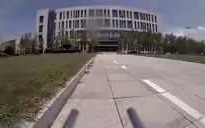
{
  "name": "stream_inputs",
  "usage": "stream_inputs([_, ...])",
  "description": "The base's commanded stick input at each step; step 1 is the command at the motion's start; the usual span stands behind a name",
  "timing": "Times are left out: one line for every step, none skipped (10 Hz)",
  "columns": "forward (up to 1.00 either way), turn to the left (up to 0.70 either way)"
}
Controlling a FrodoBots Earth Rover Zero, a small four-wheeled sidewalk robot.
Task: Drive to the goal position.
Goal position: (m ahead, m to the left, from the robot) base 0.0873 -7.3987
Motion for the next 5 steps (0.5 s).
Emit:
stream_inputs([0.70, -0.06])
stream_inputs([0.70, 0.00])
stream_inputs([0.70, 0.00])
stream_inputs([0.70, 0.00])
stream_inputs([0.70, 0.00])
